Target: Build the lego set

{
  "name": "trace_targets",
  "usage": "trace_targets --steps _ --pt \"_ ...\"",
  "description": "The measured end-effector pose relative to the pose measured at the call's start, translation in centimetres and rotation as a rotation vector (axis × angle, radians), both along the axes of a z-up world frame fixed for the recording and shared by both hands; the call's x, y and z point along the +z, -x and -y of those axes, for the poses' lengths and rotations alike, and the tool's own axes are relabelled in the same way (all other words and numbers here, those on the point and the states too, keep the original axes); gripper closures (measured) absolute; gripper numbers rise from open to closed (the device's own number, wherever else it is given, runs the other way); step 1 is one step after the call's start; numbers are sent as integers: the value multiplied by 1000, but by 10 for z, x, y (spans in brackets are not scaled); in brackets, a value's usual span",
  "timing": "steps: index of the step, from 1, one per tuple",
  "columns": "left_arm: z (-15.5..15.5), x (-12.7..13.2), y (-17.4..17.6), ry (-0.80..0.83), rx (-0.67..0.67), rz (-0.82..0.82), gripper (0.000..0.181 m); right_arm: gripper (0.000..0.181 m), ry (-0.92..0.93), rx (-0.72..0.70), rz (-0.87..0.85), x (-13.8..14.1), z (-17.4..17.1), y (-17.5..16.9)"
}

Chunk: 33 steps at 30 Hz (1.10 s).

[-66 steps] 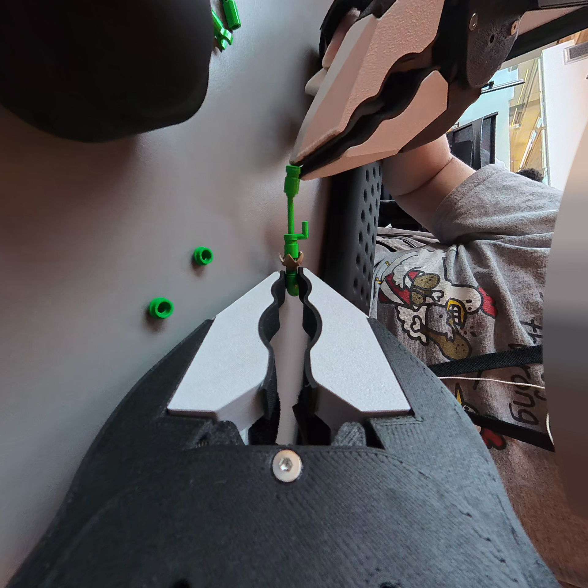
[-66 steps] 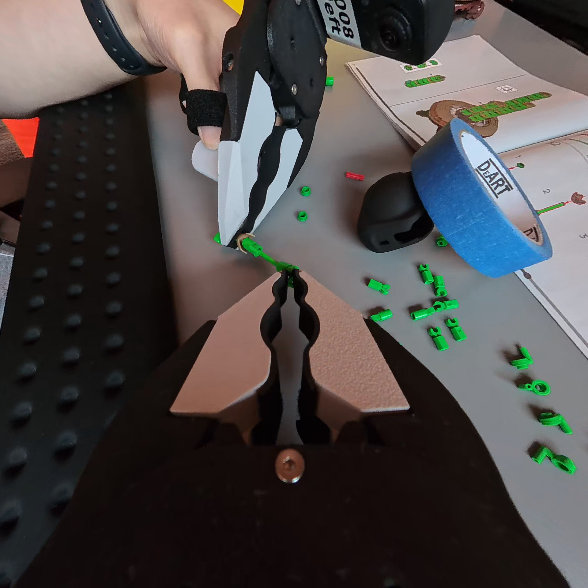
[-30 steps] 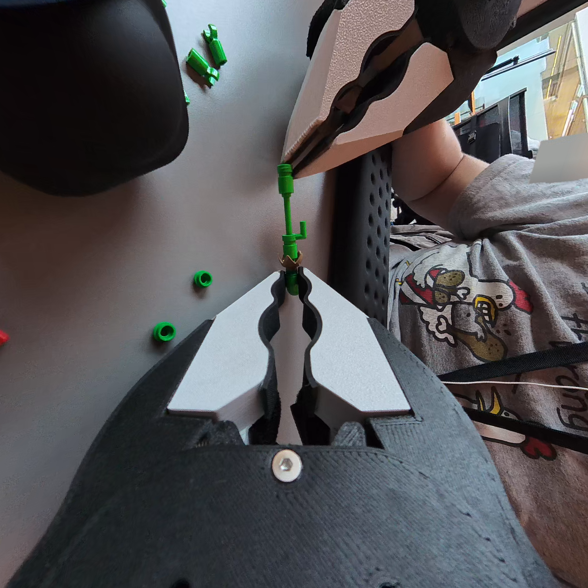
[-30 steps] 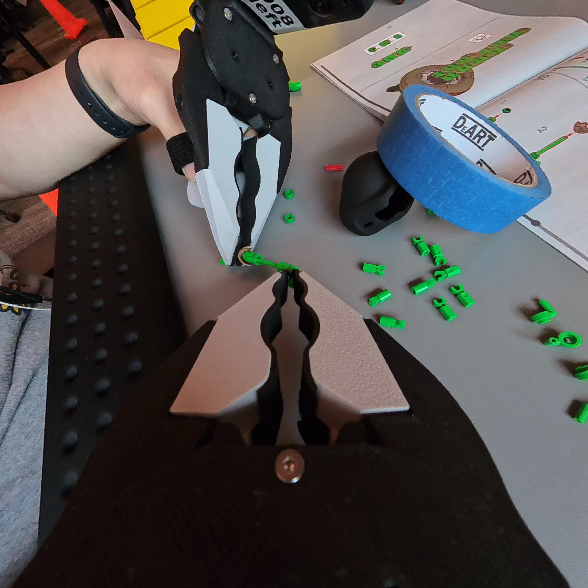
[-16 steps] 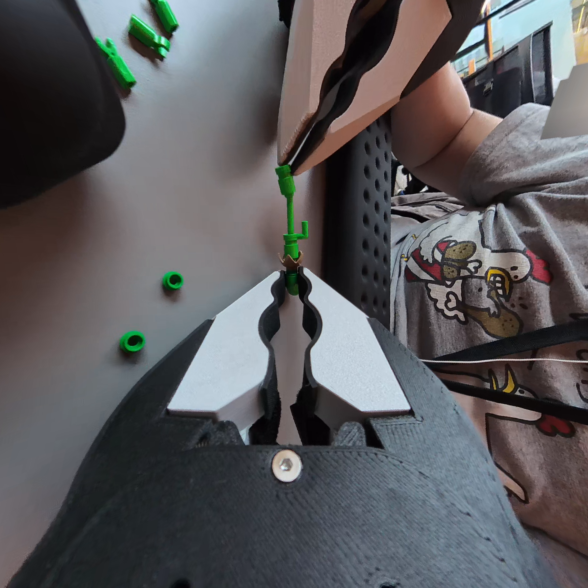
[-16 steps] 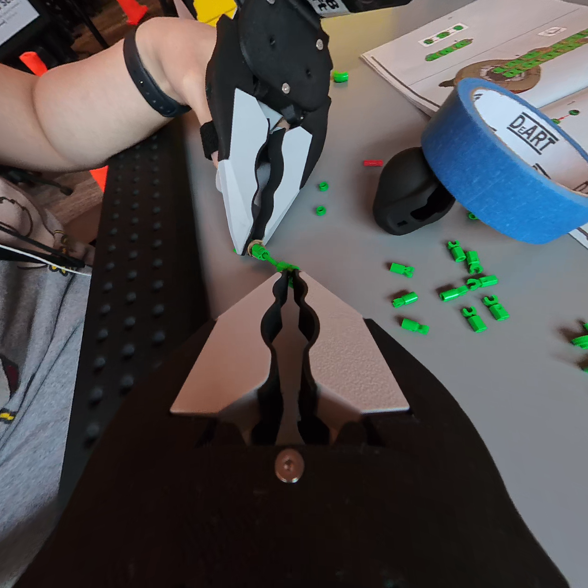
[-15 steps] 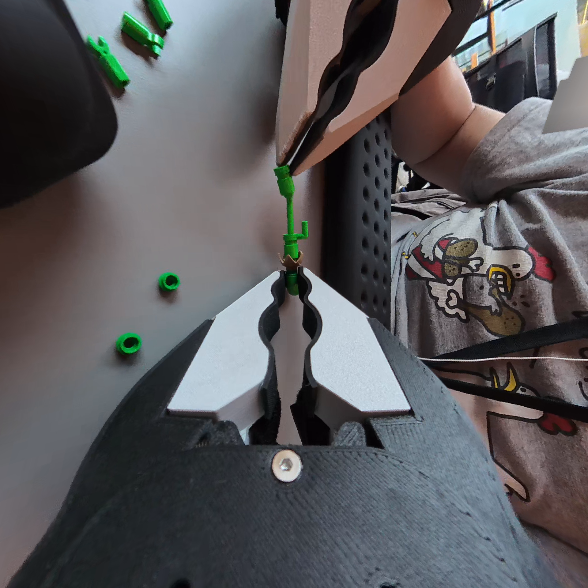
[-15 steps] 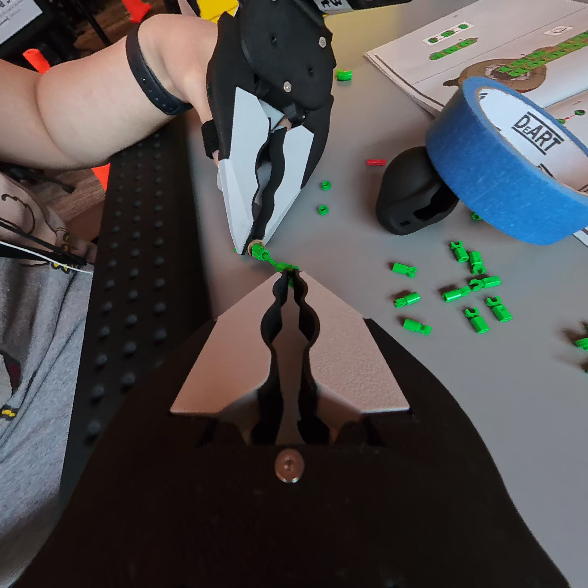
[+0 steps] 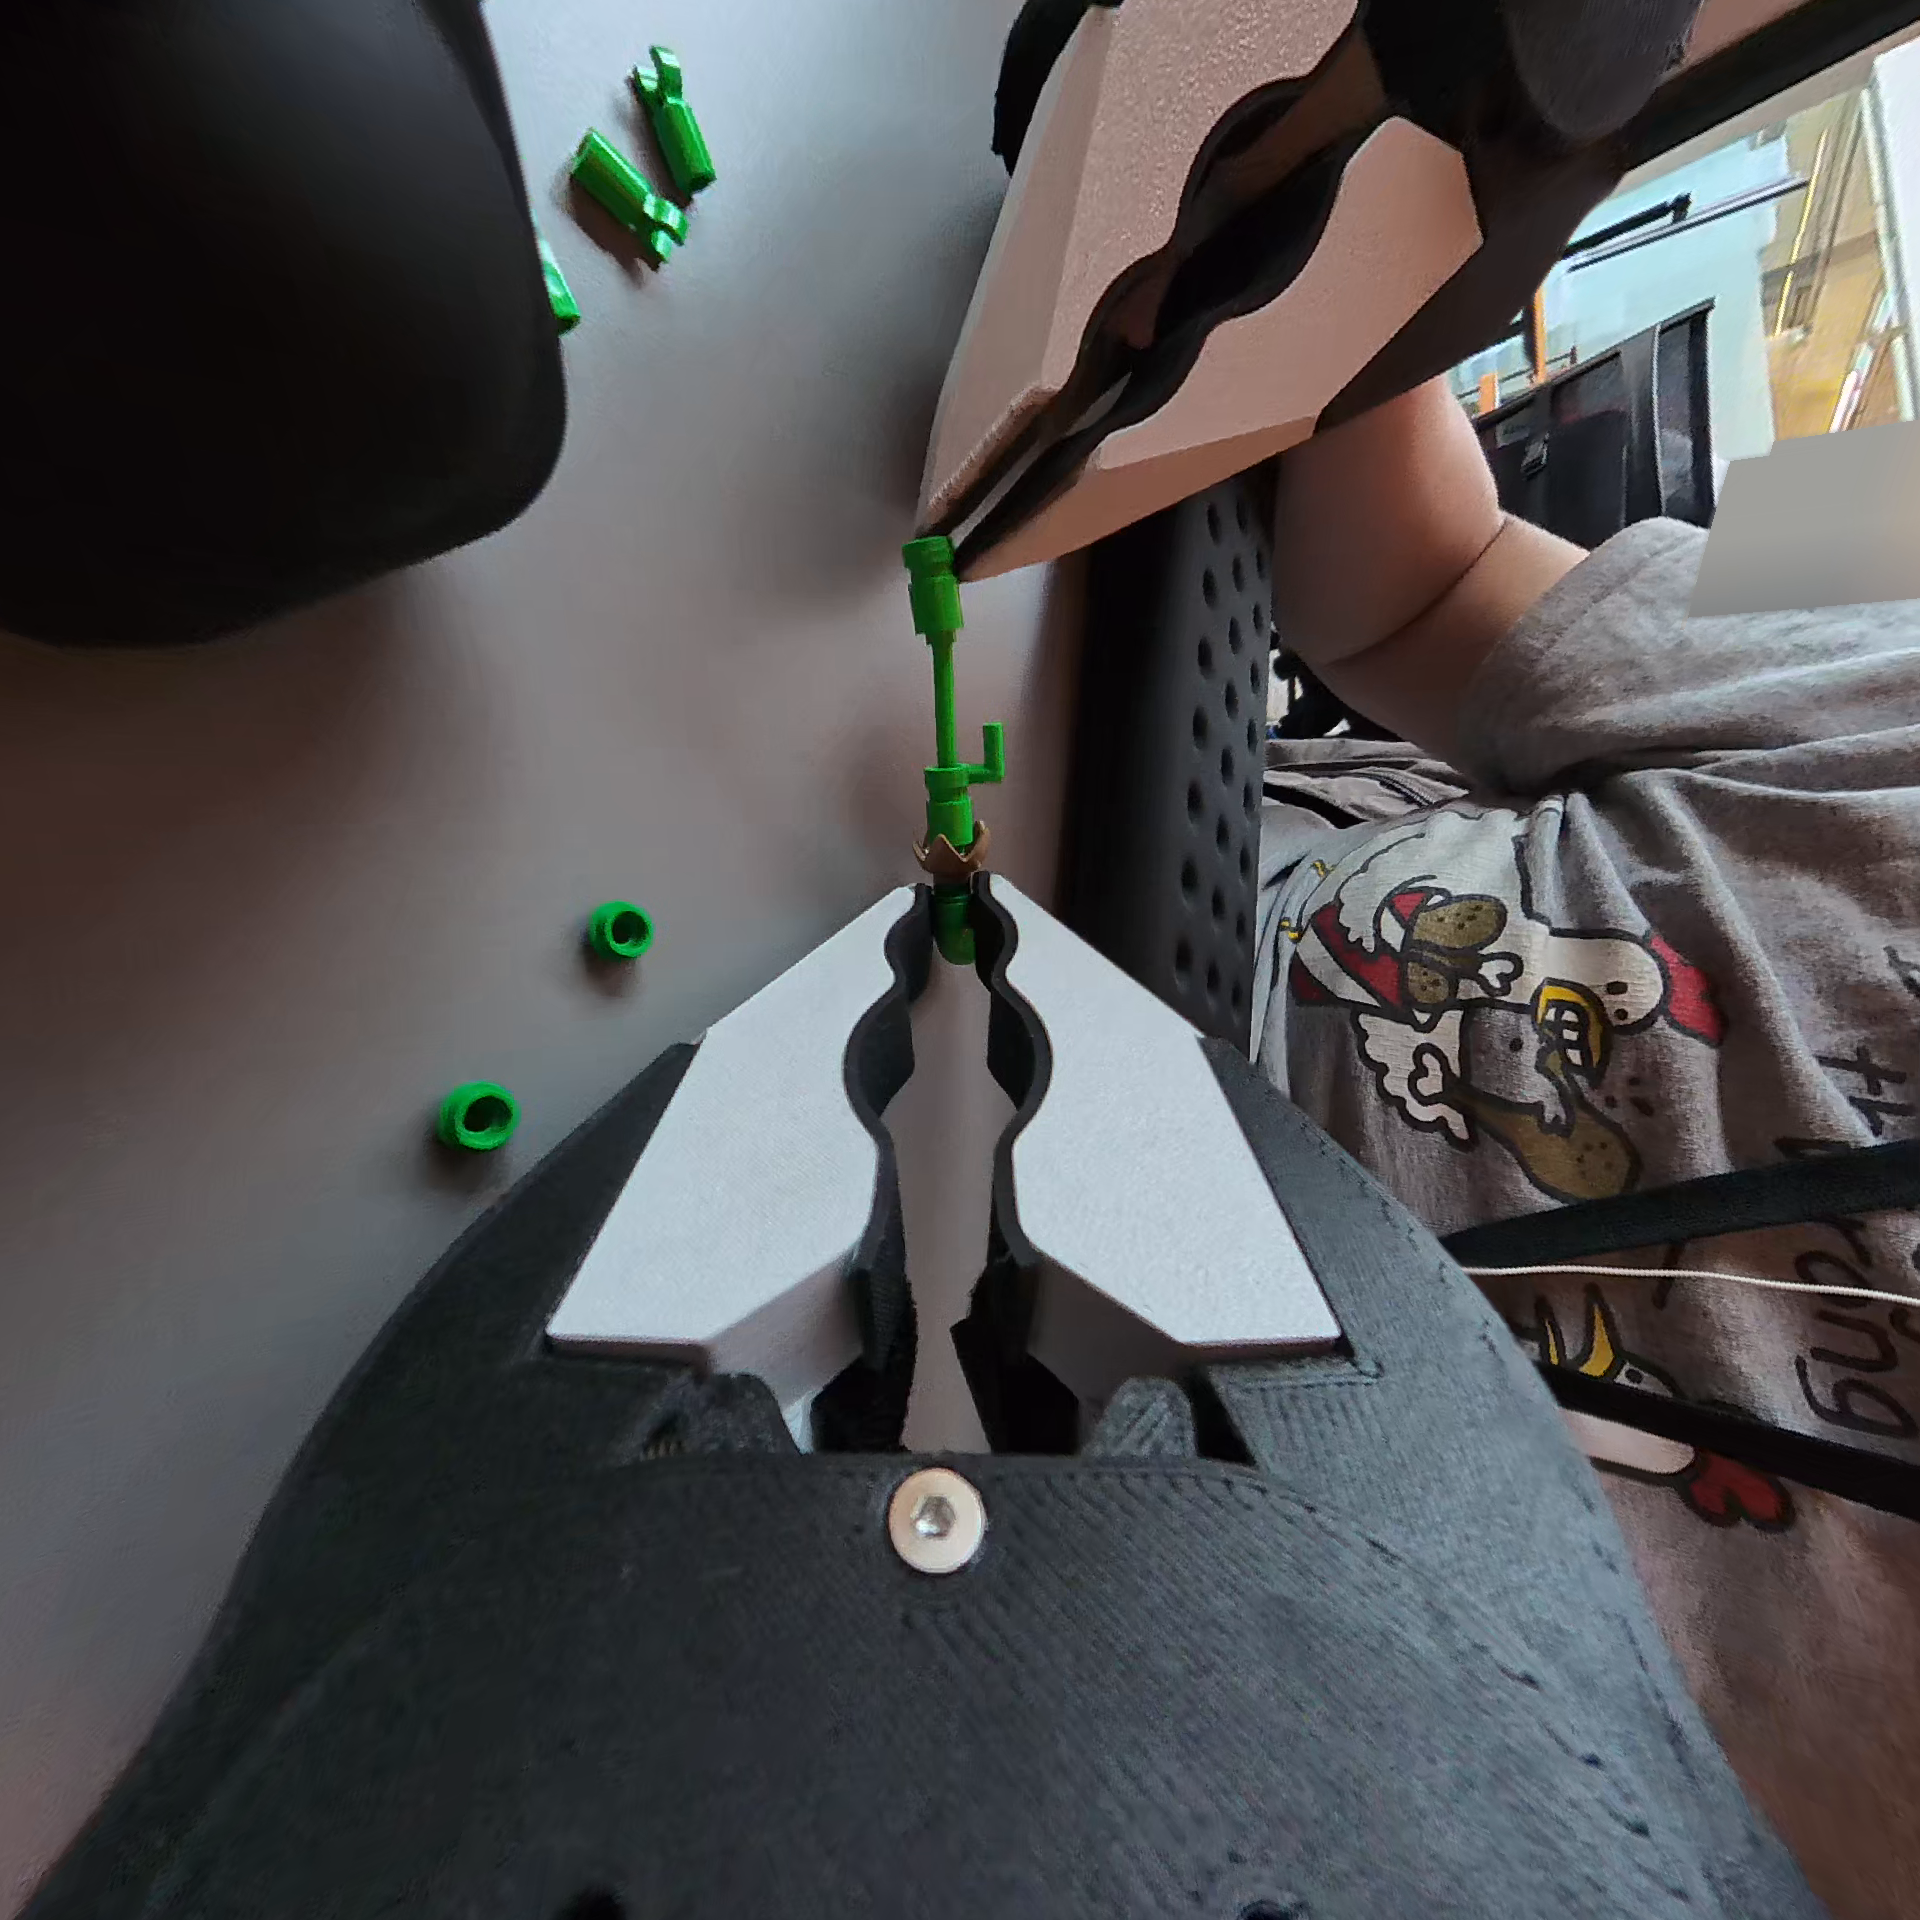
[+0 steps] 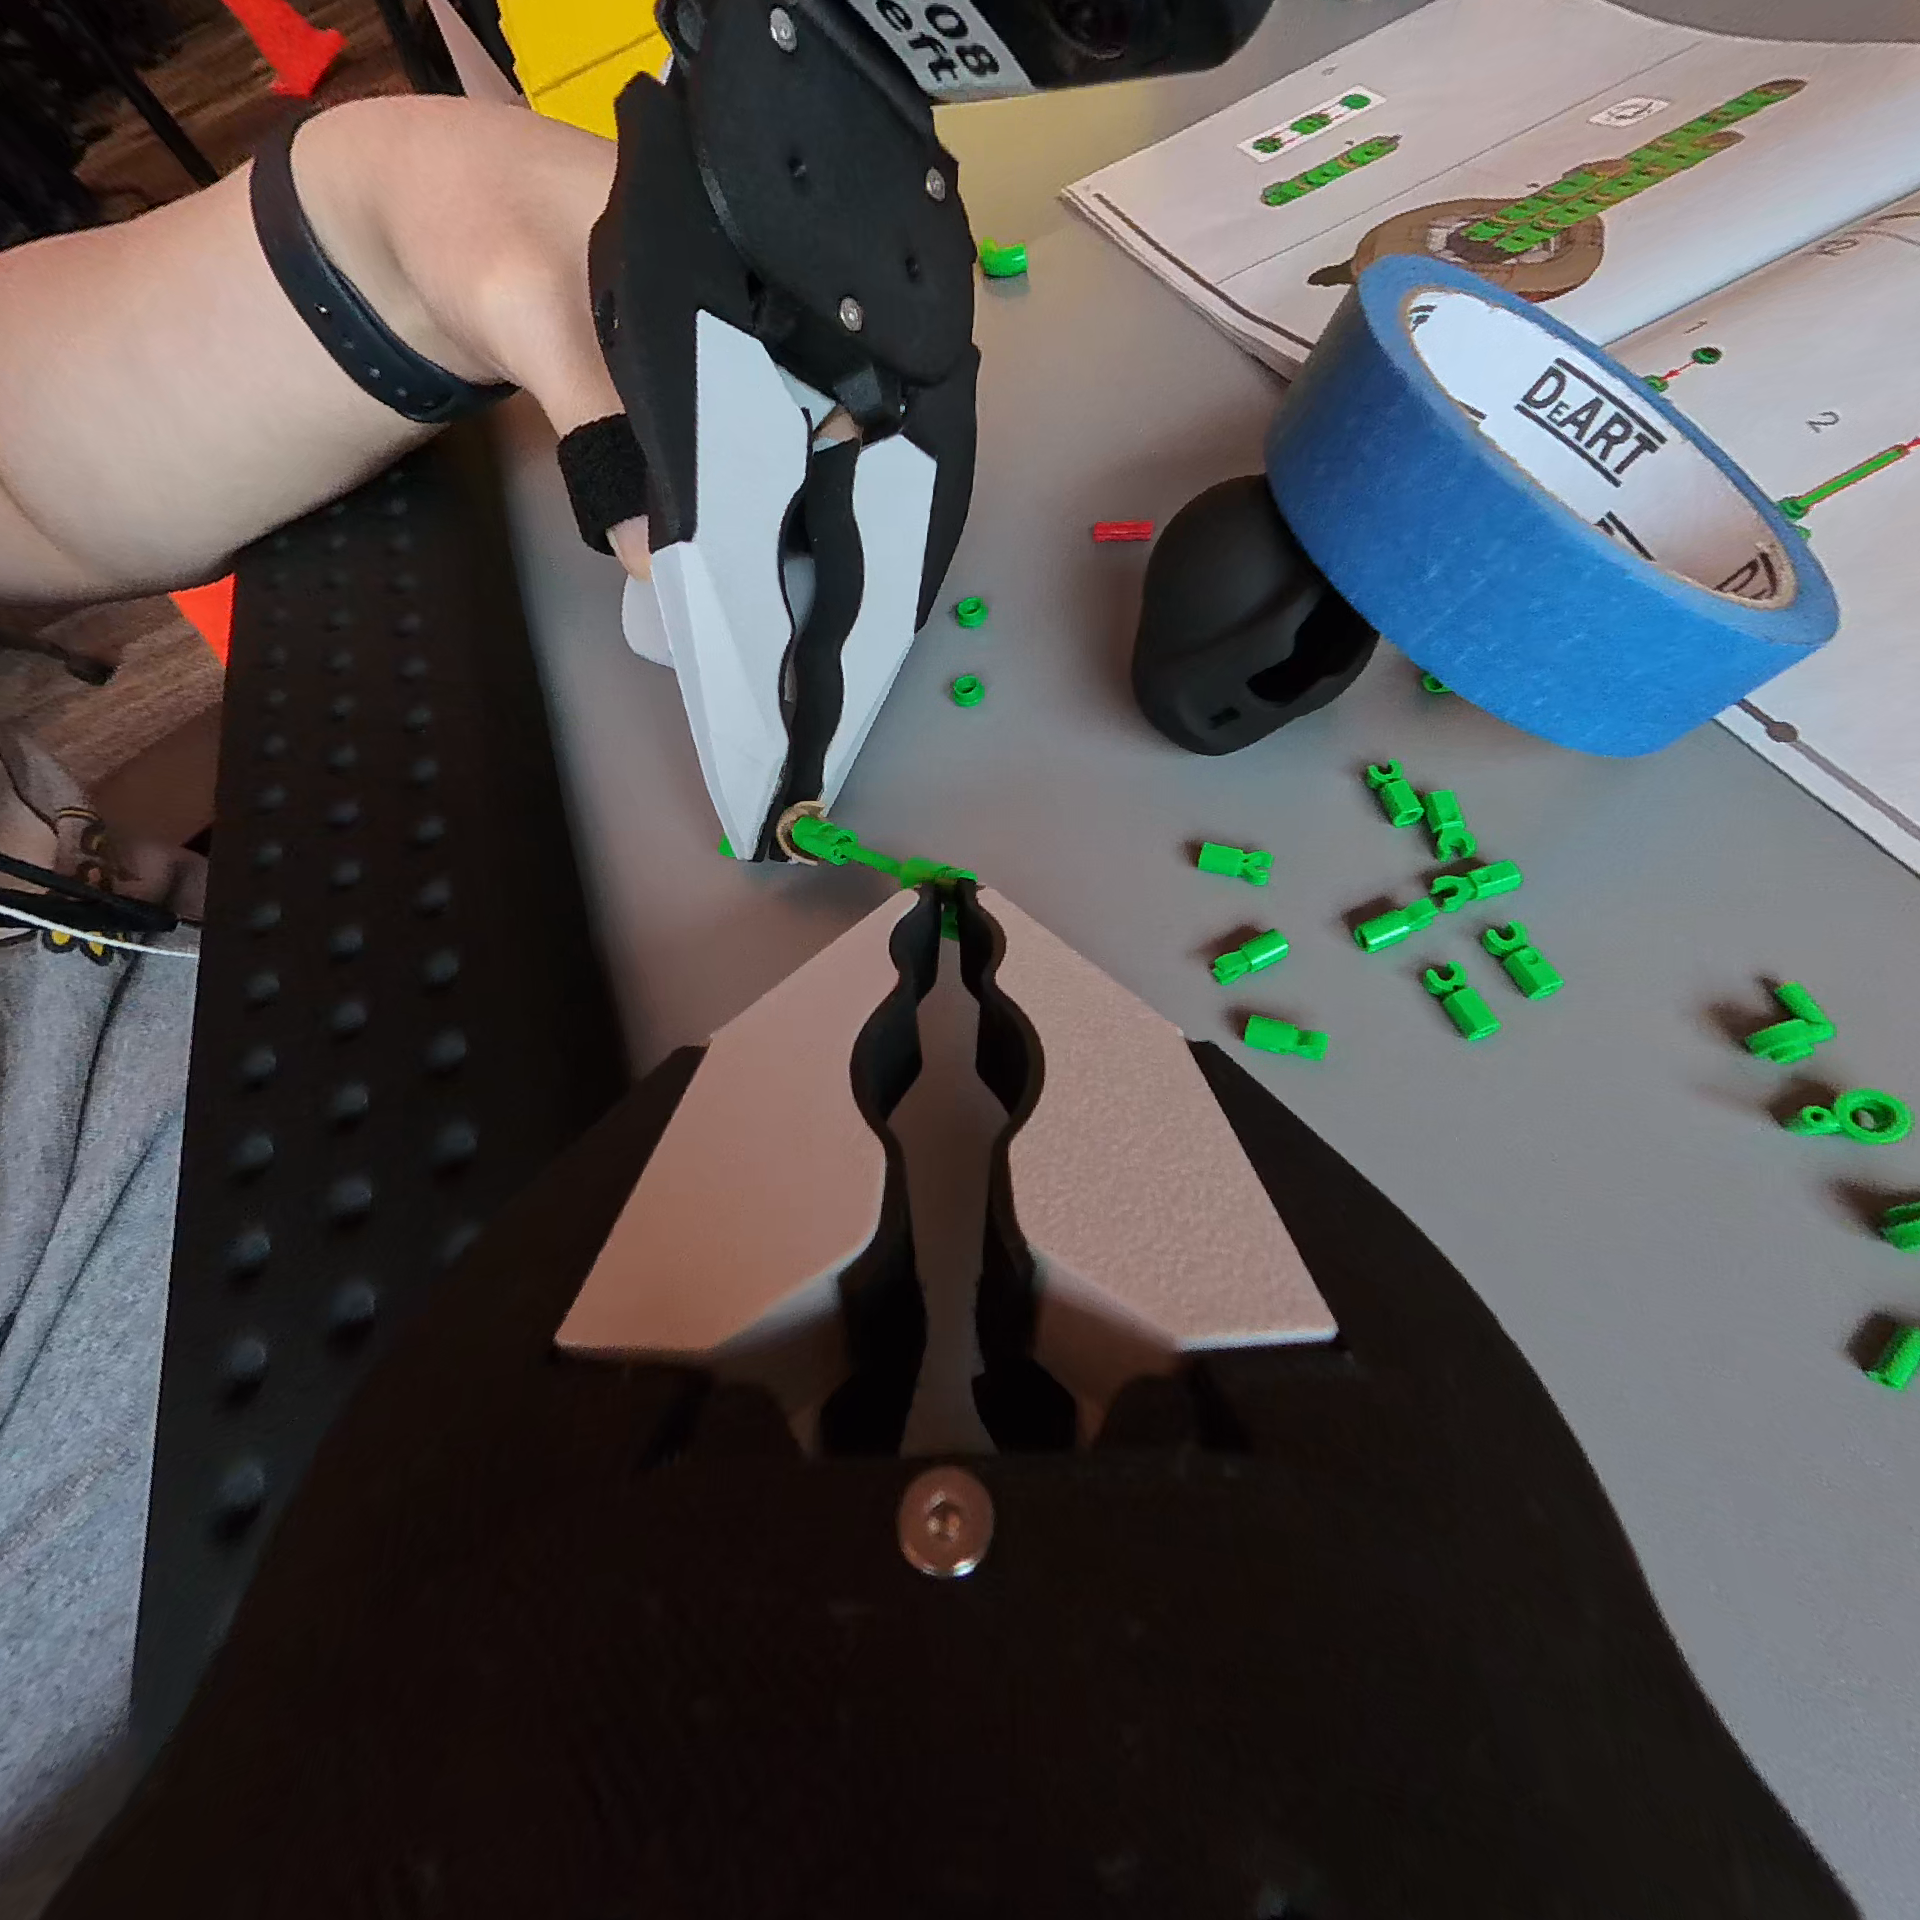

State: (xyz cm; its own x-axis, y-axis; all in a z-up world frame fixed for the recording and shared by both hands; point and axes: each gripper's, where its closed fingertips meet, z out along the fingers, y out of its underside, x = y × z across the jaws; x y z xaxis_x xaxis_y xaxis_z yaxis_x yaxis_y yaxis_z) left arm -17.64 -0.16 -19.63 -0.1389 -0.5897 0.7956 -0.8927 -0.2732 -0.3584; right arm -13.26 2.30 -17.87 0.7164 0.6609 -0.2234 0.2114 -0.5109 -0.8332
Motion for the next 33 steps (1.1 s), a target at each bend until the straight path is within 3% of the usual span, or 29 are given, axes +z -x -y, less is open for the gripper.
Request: trace_targets --steps 11,33 --pt "-1 0 -1 19 19 -8 176 181 -45 -11 63 -1 -2 -1" --pt "4 -1 4 -85 -48 11 176 181 -43 83 25 1 8 3"
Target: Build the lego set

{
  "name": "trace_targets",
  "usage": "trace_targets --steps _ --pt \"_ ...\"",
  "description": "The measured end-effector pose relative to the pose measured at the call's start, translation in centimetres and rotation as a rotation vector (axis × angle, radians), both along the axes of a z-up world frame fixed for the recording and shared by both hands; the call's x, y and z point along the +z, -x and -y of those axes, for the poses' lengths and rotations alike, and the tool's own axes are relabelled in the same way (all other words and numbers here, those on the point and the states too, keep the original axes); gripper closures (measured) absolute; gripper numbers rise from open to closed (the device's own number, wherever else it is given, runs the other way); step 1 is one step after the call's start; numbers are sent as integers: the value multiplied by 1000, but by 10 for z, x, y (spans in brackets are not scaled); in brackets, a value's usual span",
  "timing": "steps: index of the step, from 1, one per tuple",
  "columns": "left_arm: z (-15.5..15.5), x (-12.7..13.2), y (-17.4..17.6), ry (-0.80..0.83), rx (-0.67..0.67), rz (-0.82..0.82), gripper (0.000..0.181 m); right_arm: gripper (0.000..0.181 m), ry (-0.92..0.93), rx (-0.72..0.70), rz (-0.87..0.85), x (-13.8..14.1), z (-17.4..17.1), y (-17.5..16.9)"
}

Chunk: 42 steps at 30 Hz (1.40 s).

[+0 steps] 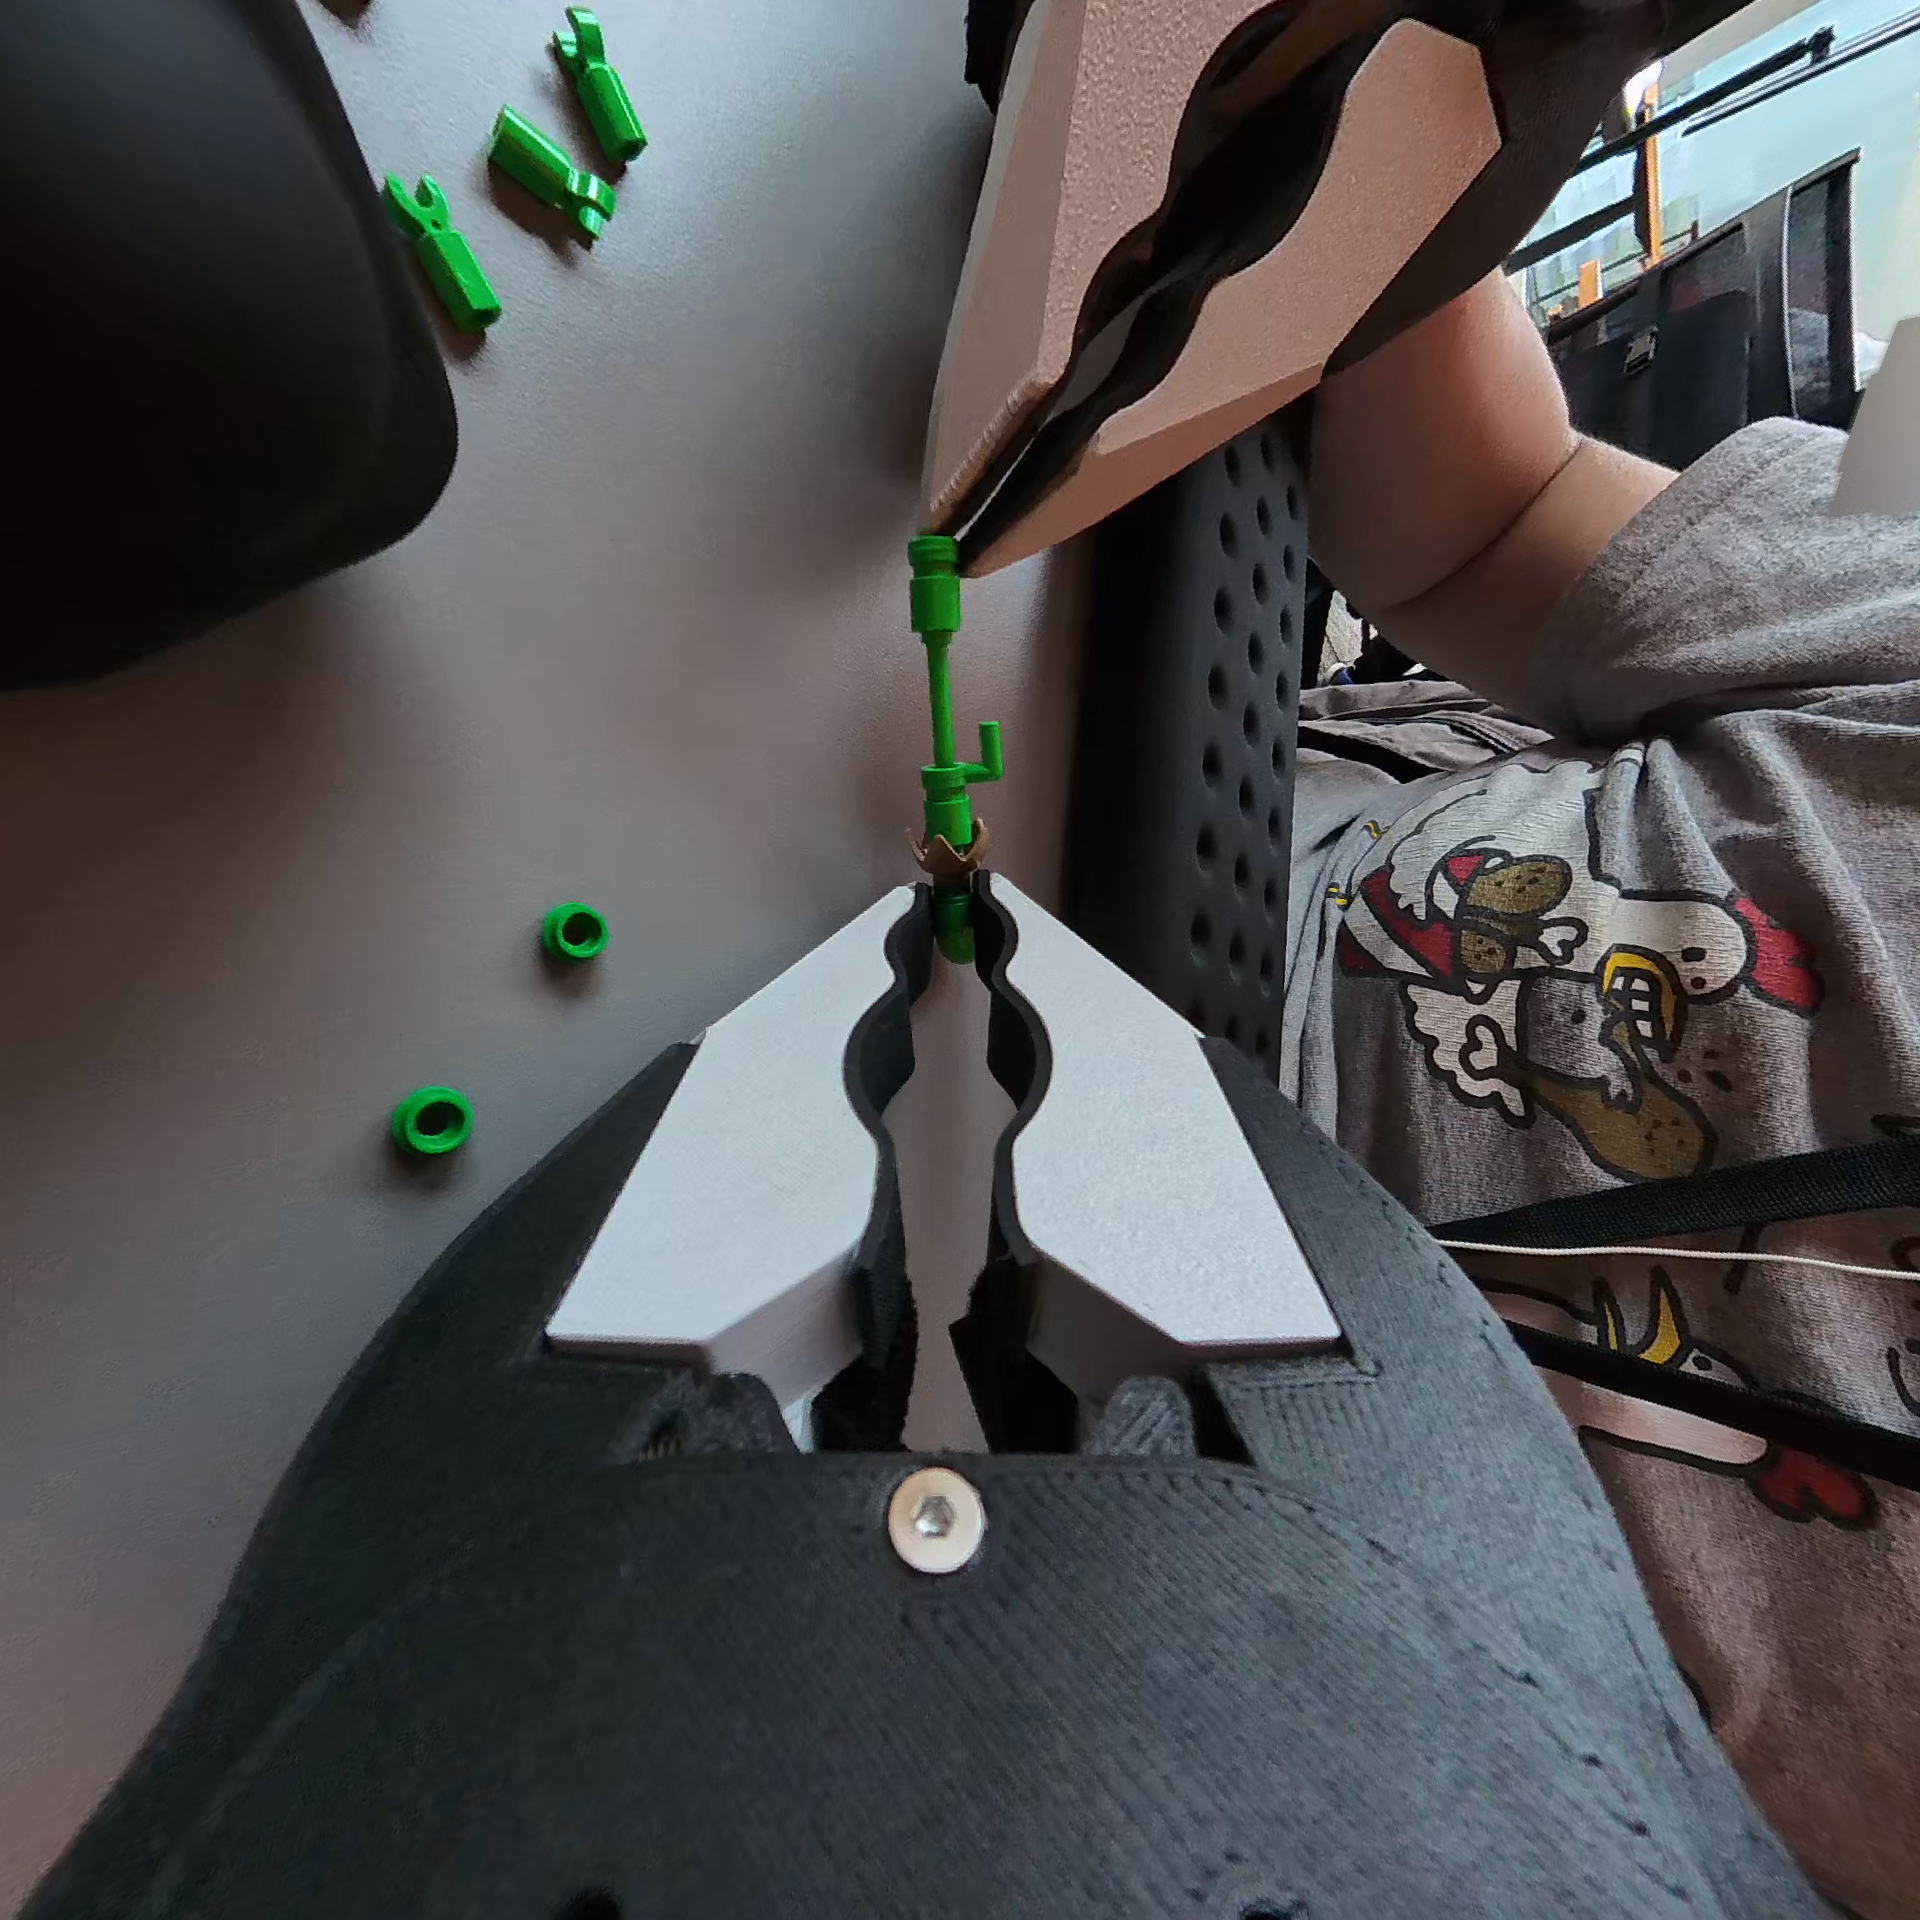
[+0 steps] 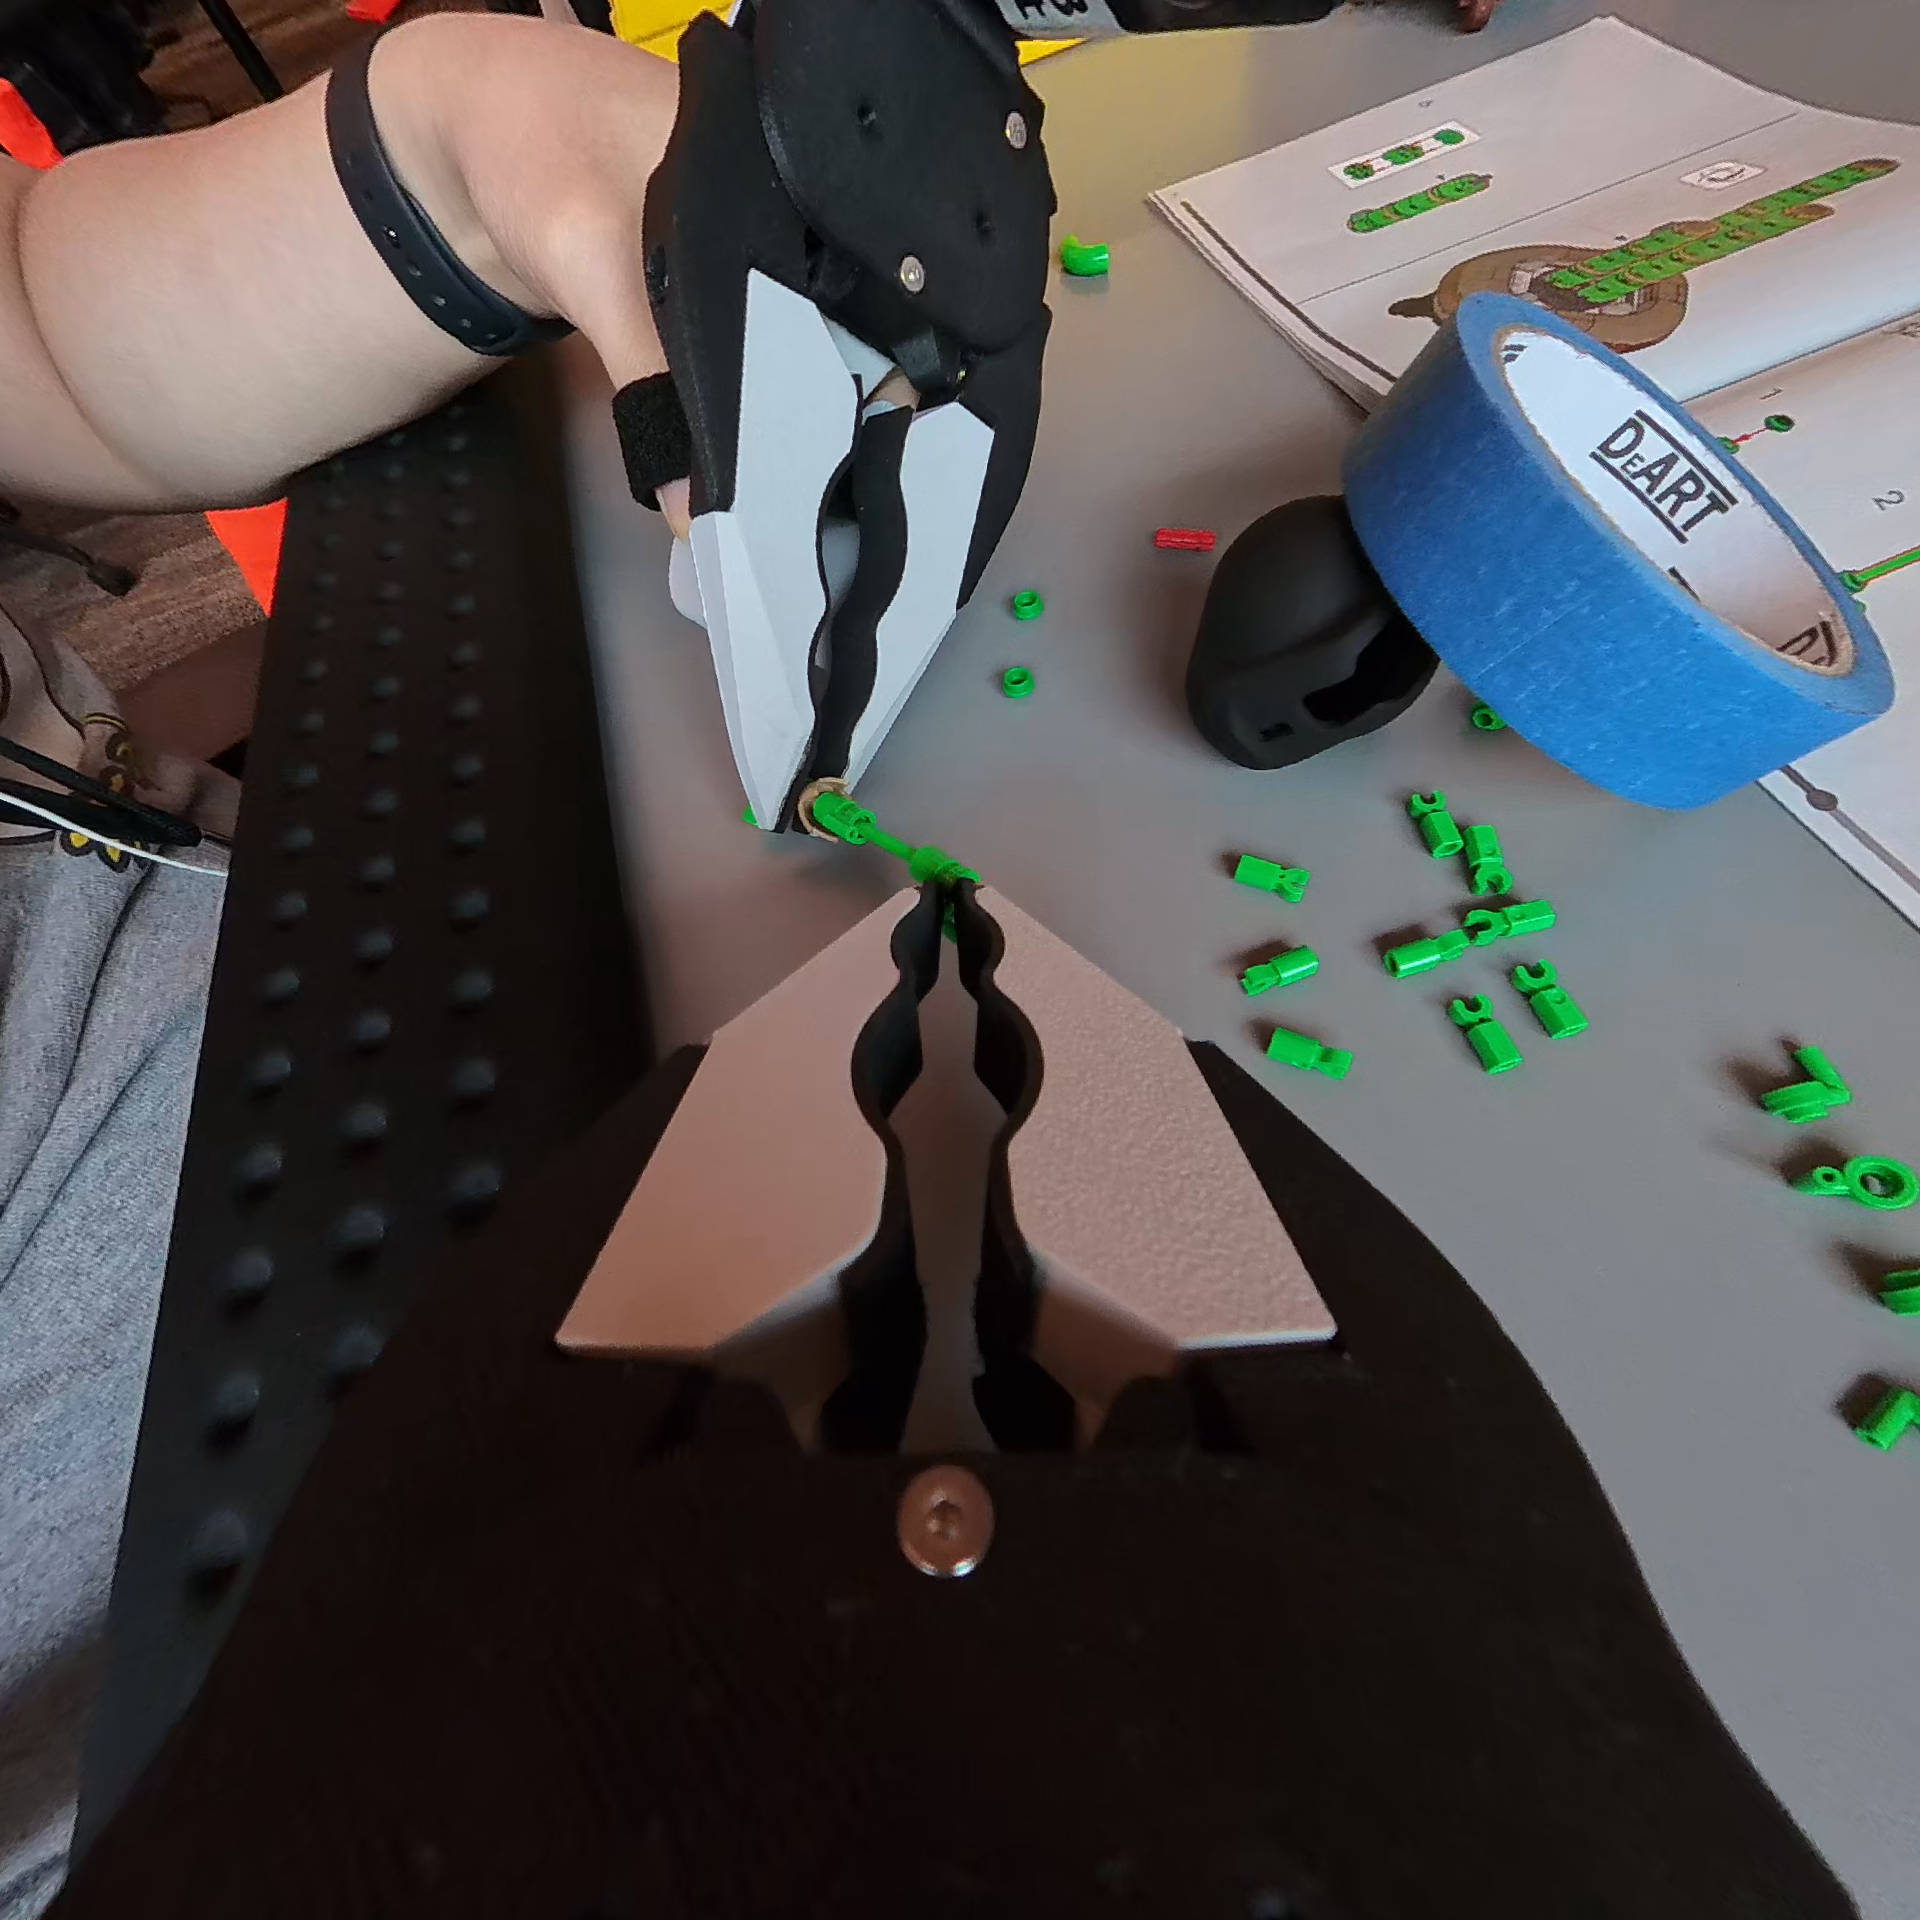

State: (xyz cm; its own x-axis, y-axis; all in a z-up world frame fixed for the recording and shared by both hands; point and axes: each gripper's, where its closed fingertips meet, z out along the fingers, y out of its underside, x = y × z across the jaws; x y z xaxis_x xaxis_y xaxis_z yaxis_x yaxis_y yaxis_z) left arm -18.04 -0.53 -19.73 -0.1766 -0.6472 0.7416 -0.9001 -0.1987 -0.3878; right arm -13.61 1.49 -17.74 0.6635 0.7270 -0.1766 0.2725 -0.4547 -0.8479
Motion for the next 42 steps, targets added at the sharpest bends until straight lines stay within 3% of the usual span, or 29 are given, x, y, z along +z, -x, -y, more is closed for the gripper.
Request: trace_targets --steps 13,42 --pt "2 1 1 51 -8 -13 176 181 23 20 -18 -1 2 1" --pt "7 0 7 -4 -75 25 176 181 -41 101 -3 4 10 8"
